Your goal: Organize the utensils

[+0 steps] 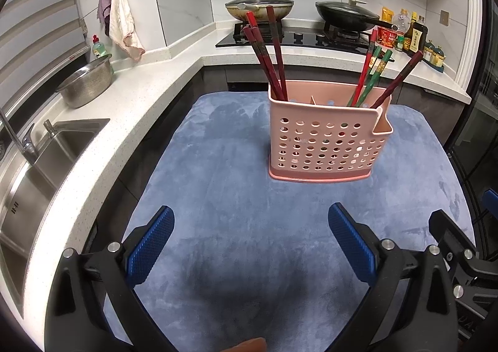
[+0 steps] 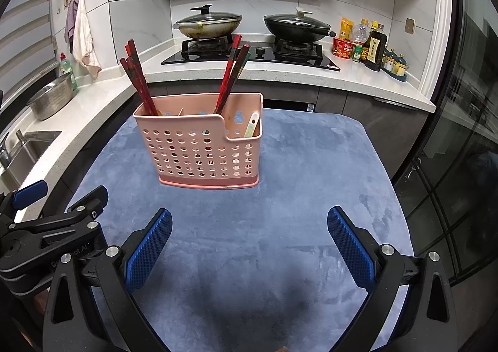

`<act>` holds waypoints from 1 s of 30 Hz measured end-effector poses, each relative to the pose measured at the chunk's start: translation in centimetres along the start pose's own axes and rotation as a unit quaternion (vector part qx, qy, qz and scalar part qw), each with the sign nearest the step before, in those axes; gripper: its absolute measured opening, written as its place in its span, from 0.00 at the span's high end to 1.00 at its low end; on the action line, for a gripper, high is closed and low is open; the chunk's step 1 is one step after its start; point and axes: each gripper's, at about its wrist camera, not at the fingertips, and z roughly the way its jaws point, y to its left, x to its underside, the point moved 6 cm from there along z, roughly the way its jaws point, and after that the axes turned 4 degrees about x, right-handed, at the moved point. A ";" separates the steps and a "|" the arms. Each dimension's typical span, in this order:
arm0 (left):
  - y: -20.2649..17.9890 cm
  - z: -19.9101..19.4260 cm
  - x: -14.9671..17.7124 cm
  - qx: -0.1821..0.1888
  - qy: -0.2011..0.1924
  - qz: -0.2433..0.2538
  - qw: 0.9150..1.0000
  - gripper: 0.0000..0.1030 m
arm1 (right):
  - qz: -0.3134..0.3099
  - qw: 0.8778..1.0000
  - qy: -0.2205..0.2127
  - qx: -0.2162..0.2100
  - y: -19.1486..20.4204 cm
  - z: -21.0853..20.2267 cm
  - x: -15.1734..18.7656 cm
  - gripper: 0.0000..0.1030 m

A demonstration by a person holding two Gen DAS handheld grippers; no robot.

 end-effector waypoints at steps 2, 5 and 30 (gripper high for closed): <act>0.0 0.1 0.1 0.000 0.000 0.001 1.000 0.08 | 0.000 1.000 0.001 0.001 -0.1 0.1 0.0 0.06; 0.0 0.2 0.2 -0.002 0.001 0.002 1.000 0.08 | 0.002 1.000 0.002 0.002 -0.2 0.2 0.1 0.06; 0.6 0.5 0.4 -0.011 0.007 -0.019 1.000 0.08 | 0.001 1.000 0.004 0.004 -0.6 0.6 0.3 0.06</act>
